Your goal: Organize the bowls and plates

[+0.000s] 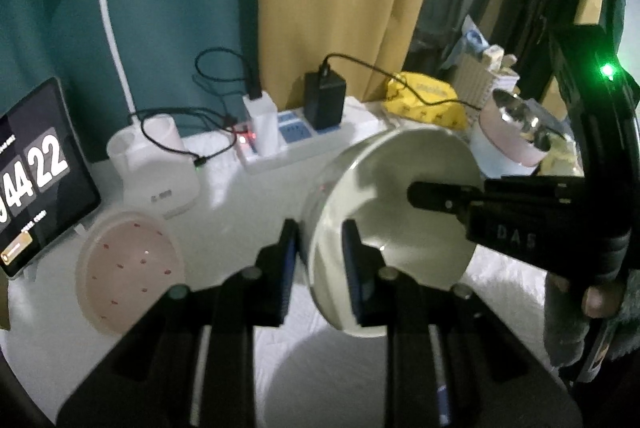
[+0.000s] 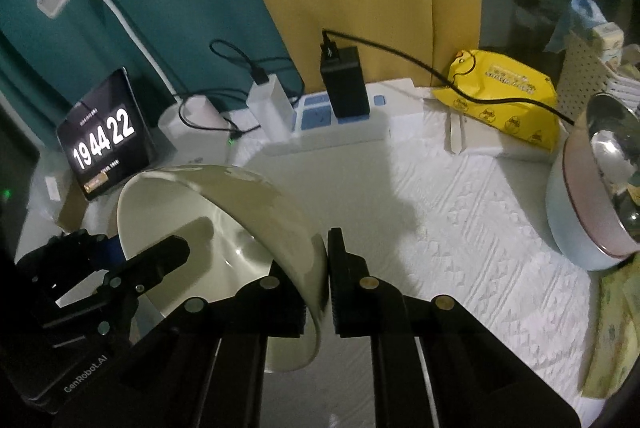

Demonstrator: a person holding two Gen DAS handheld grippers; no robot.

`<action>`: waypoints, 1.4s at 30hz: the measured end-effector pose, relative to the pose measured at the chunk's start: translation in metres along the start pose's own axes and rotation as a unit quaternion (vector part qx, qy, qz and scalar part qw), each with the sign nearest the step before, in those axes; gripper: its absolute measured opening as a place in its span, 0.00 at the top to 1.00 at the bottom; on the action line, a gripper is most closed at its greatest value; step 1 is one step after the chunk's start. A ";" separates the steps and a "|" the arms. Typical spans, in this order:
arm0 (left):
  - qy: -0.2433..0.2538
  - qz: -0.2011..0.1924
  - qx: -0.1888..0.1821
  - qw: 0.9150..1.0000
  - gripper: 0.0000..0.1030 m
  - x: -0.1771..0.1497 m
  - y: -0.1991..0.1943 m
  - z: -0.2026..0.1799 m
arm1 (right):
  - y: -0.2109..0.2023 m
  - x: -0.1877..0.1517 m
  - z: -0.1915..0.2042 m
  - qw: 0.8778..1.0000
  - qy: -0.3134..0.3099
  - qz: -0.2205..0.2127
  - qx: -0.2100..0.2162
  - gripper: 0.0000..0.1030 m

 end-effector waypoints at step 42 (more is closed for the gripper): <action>0.003 -0.084 -0.022 0.996 0.88 -0.034 -0.146 -0.033 | -0.139 -0.058 0.049 0.998 0.021 -0.063 0.000 0.88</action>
Point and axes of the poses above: each gripper's, at about its wrist camera, not at the fingertips, and y roughly the way its jaws point, z to its left, x to its top, the point moved 7 cm from there along y, roughly the way its jaws point, and after that the axes turned 5 degrees about -z, right-handed, at the moved point
